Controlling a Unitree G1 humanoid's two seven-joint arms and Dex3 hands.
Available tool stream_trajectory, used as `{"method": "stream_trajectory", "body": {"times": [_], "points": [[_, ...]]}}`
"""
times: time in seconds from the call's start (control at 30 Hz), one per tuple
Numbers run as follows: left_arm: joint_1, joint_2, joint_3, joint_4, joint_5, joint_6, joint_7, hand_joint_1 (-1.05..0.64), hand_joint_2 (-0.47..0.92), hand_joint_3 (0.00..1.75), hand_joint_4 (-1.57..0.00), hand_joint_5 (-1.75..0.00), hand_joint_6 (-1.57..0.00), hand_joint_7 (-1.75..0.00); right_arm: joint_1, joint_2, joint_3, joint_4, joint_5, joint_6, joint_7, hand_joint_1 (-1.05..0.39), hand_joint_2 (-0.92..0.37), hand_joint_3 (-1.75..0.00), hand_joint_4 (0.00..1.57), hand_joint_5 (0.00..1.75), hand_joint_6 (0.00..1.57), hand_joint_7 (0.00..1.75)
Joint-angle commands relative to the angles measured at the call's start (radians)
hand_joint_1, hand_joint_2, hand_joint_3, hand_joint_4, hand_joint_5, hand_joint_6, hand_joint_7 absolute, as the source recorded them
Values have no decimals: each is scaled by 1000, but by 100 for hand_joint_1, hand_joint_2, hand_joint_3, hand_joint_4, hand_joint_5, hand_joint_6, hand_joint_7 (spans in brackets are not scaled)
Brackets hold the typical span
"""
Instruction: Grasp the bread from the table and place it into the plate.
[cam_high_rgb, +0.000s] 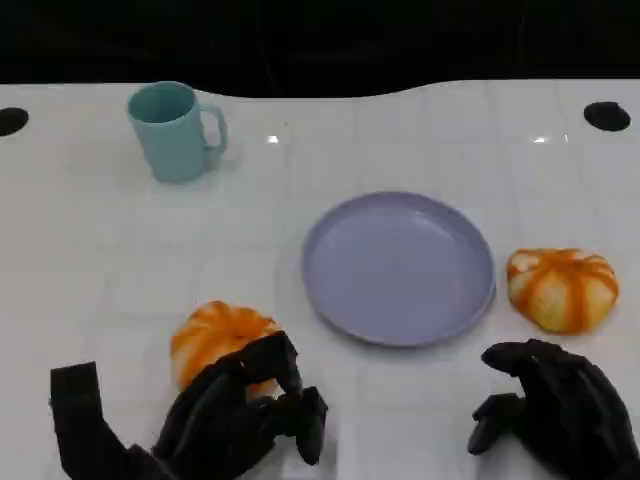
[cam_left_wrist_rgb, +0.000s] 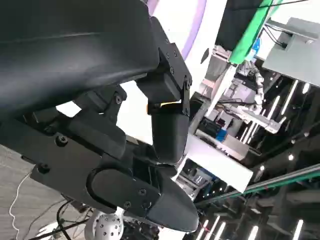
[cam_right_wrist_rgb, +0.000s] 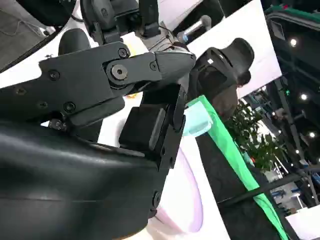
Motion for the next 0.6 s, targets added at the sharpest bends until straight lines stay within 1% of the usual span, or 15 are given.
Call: {"method": "stream_trajectory", "body": {"times": [0.03, 0.6], "points": [[6, 14, 4, 3, 6, -6, -2, -100, 73, 0, -89, -167, -79, -139, 4, -14, -3, 0, 3, -7, 2, -60, -92, -16, 157, 56, 157, 23], [6, 6, 8, 7, 6, -11, 0, -101, 72, 0, -88, -168, -78, -141, 6, -16, -1, -9, 3, -1, 1, -60, -92, -16, 157, 56, 157, 22]]}}
